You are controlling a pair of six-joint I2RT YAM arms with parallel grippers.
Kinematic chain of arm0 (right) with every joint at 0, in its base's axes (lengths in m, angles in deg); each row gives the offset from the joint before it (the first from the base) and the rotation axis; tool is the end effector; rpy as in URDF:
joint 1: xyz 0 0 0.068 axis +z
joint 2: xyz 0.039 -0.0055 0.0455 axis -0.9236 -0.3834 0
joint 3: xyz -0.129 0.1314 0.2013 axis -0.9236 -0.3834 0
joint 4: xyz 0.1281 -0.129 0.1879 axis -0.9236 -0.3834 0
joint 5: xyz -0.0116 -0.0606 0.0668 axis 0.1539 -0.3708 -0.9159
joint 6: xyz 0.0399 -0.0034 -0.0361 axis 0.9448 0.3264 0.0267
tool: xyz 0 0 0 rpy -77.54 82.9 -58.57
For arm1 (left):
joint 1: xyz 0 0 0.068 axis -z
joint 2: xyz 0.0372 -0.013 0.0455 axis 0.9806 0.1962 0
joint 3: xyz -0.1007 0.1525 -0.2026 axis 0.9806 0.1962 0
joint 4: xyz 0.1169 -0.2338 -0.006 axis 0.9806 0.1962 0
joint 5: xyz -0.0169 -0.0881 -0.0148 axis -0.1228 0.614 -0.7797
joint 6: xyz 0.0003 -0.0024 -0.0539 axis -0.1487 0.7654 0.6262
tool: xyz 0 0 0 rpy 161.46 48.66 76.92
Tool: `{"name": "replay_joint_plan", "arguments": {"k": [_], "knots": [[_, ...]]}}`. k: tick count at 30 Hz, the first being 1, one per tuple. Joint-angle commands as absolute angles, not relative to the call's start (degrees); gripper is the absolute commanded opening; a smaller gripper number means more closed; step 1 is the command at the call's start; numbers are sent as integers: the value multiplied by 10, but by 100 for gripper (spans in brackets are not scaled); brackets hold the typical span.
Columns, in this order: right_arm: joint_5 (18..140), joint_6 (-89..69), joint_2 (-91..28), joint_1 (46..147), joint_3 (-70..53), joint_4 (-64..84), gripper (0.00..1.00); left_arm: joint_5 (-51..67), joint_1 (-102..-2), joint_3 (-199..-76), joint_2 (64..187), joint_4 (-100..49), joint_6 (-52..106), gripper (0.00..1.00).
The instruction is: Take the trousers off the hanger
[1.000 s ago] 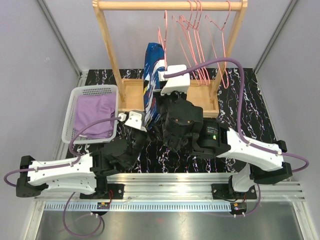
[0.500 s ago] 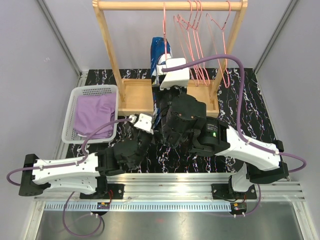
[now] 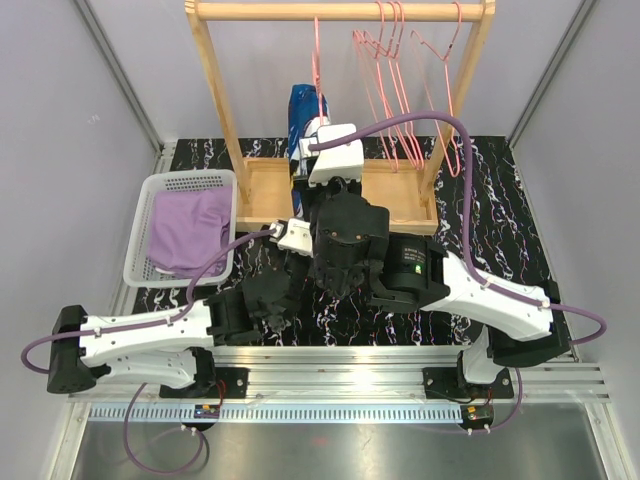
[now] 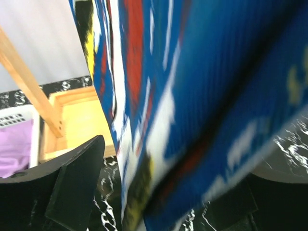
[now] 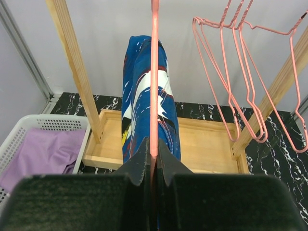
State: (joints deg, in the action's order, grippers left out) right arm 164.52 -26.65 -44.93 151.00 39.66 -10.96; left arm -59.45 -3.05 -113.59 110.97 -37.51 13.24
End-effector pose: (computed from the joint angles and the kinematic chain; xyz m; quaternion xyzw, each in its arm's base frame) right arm 0.0691 0.3007 0.5588 -0.0475 0.6961 0.0153 0.7162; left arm 0.0882 -0.2210 0.3518 0.1090 0.6943 -0.0929 0.7053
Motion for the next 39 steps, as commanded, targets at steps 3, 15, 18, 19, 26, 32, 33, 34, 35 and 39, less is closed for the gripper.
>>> {"name": "replay_joint_plan", "arguments": {"k": [3, 15, 18, 19, 26, 32, 33, 34, 35, 39], "knots": [[1633, -240, -431, 1507, 433, -79, 0, -612, -46, -1164, 1095, -420, 108, 80], [1629, -187, -443, 1507, 418, -129, 0, -570, -56, -1218, 1081, -432, 82, 79], [1621, -144, -445, 1505, 417, -165, 0, -548, -56, -1238, 1079, -432, 82, 79], [1615, -126, -446, 1503, 418, -174, 0, -544, -56, -1241, 1080, -433, 82, 79], [1580, -70, -455, 1499, 446, -244, 0, -520, -55, -1252, 1080, -468, 56, 79], [1553, -40, -448, 1499, 448, -271, 0, -507, -56, -1263, 1097, -483, 22, 53], [1550, -37, -447, 1499, 447, -271, 0, -503, -56, -1263, 1098, -484, 22, 45], [1547, -30, -446, 1499, 445, -278, 0, -498, -56, -1262, 1097, -484, 25, 42], [1545, -27, -446, 1498, 443, -281, 0, -490, -55, -1259, 1096, -489, 26, 40], [1540, -9, -439, 1499, 427, -291, 0, -482, -56, -1246, 1087, -511, 30, 26]]}}
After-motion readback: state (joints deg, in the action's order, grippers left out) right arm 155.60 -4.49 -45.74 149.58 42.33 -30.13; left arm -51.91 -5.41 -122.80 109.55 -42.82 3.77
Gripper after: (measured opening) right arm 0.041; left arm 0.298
